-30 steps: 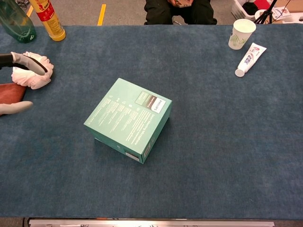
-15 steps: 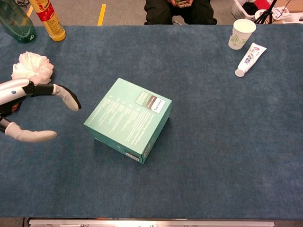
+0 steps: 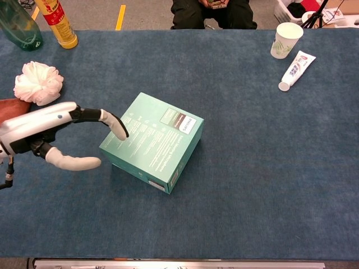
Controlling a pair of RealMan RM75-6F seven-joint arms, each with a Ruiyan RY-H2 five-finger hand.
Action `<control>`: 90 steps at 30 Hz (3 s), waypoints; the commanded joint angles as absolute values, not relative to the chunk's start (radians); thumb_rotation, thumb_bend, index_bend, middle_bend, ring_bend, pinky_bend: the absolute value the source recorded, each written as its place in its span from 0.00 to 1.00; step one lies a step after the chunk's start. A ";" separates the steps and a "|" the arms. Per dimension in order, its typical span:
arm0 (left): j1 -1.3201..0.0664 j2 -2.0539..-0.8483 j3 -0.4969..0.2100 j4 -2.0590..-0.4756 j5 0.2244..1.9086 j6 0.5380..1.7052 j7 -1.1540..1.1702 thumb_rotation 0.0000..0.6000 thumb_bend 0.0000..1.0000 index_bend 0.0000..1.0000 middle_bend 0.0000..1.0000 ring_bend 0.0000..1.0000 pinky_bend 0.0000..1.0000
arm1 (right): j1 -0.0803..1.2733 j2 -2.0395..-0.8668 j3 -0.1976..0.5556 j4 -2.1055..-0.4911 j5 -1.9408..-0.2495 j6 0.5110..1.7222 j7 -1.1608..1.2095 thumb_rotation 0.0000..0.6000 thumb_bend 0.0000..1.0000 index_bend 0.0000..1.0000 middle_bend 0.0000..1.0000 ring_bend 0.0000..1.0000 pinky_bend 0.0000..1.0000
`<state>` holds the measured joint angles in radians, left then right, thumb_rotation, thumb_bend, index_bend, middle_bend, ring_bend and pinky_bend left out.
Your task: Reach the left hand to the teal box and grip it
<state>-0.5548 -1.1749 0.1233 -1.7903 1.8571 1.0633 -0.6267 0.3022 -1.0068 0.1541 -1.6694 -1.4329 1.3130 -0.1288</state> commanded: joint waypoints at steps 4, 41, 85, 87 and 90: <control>-0.593 -1.231 0.112 -1.769 1.812 1.009 -0.577 0.32 0.20 0.30 0.26 0.12 0.09 | 0.296 -1.004 0.149 -1.662 -1.429 1.315 -0.119 1.00 0.12 0.29 0.50 0.40 0.28; -0.635 -1.311 0.153 -1.734 1.788 1.053 -0.552 0.27 0.20 0.30 0.26 0.06 0.08 | 0.285 -1.012 0.143 -1.611 -1.415 1.318 -0.059 1.00 0.12 0.29 0.50 0.40 0.28; -0.679 -1.334 0.197 -1.730 1.770 1.021 -0.544 0.27 0.20 0.30 0.26 0.05 0.08 | 0.271 -1.021 0.139 -1.593 -1.408 1.323 -0.039 1.00 0.12 0.29 0.50 0.40 0.28; -0.672 -1.331 0.195 -1.733 1.773 1.041 -0.542 0.27 0.20 0.30 0.26 0.05 0.08 | 0.270 -1.020 0.140 -1.593 -1.409 1.327 -0.036 1.00 0.12 0.29 0.50 0.40 0.28; -0.654 -1.321 0.192 -1.734 1.779 1.085 -0.539 0.27 0.20 0.30 0.25 0.05 0.08 | 0.267 -1.019 0.141 -1.592 -1.411 1.332 -0.033 1.00 0.12 0.29 0.50 0.40 0.28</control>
<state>-0.6656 -1.3279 0.1943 -1.7324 1.7750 1.0621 -0.5416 0.2674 -1.0191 0.1405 -1.5919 -1.4104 1.3321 -0.0327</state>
